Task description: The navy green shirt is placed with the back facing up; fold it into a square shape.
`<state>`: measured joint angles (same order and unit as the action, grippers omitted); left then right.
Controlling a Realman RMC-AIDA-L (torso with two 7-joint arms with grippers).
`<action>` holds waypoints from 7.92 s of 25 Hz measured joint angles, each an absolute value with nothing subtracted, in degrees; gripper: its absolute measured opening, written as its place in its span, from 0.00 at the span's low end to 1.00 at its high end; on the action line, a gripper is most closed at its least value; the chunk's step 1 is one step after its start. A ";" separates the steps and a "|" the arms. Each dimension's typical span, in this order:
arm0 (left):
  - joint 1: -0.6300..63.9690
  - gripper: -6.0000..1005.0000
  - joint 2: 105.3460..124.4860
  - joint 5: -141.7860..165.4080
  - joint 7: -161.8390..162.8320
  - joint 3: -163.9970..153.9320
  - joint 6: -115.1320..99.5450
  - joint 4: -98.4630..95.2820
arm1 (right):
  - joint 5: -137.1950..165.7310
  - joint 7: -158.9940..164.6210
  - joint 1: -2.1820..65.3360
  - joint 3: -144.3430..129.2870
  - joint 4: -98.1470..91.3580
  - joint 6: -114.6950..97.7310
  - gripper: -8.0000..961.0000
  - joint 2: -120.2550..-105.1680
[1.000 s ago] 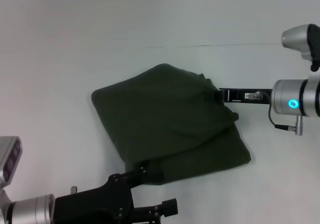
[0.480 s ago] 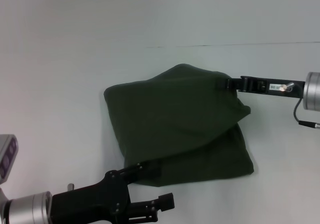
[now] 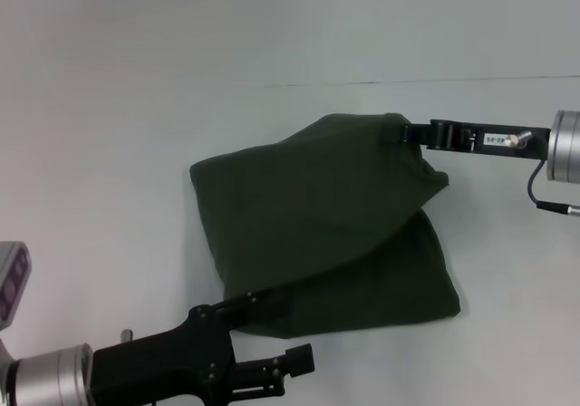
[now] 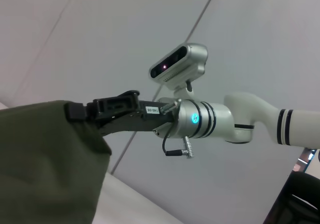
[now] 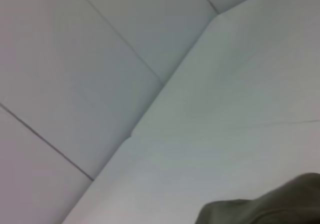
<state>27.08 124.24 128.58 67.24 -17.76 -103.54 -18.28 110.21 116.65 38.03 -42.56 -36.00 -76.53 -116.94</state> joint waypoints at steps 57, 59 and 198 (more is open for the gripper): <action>28.48 0.90 124.19 128.40 69.99 -17.05 -102.35 -18.14 | 113.08 109.51 29.83 -41.29 -28.47 -73.51 0.07 -115.09; 28.48 0.90 124.17 128.40 69.98 -16.98 -102.33 -18.25 | 113.07 109.74 29.62 -39.85 -28.64 -73.25 0.19 -114.68; 27.07 0.90 124.10 128.49 67.30 -16.78 -99.17 -19.34 | 94.20 91.16 47.58 -60.90 -15.53 -34.04 0.02 -120.30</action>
<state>27.07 124.10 128.49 67.30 -16.78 -99.17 -19.34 94.20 91.16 47.58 -60.90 -15.53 -34.04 -120.30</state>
